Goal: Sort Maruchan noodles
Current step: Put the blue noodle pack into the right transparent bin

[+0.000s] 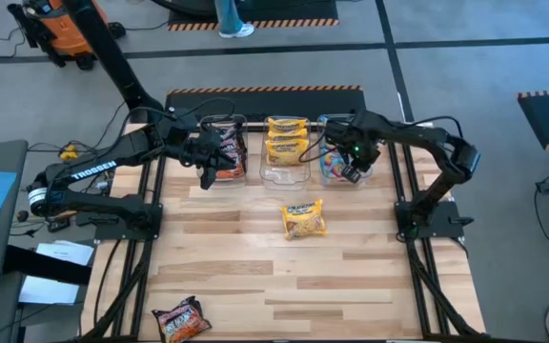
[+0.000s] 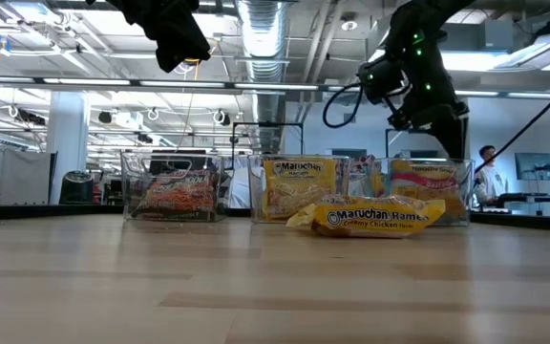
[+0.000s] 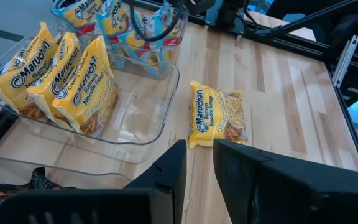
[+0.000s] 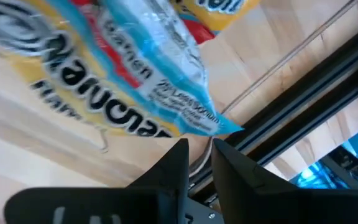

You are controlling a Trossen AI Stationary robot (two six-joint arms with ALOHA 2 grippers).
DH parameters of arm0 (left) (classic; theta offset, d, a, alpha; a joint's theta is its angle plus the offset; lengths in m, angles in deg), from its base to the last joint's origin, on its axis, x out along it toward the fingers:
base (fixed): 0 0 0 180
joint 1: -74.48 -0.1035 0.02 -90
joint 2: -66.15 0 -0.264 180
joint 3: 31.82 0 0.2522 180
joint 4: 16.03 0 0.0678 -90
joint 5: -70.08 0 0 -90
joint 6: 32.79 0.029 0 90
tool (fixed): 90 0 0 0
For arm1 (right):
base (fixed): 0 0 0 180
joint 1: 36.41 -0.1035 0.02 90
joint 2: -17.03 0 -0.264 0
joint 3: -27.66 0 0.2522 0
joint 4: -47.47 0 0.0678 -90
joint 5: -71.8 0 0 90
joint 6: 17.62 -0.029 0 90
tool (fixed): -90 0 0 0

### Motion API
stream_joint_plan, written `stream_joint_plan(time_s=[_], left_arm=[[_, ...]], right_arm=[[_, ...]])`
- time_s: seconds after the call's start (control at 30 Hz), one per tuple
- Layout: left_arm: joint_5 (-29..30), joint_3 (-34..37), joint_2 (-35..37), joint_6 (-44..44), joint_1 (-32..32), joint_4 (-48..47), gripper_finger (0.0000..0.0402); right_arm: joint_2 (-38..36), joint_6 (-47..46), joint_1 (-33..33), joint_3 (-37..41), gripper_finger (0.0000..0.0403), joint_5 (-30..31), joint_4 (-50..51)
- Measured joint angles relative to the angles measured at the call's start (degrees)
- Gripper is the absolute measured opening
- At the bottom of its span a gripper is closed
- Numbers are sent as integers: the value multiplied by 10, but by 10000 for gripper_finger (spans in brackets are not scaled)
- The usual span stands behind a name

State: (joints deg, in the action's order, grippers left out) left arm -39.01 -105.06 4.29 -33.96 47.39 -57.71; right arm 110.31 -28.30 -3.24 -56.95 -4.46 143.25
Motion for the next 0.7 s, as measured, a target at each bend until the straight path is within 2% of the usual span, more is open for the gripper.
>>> stream_joint_plan(time_s=[0.17,0.4,0.7], left_arm=[[0,0,0,0,0,0,66],[1,0,0,-2,0,0,66],[3,0,0,-1,0,5,66]], right_arm=[[-18,0,-10,-12,92,-7,-34],[-20,1,-14,-22,92,-60,-135],[-20,-14,-5,-22,92,-76,-197]])
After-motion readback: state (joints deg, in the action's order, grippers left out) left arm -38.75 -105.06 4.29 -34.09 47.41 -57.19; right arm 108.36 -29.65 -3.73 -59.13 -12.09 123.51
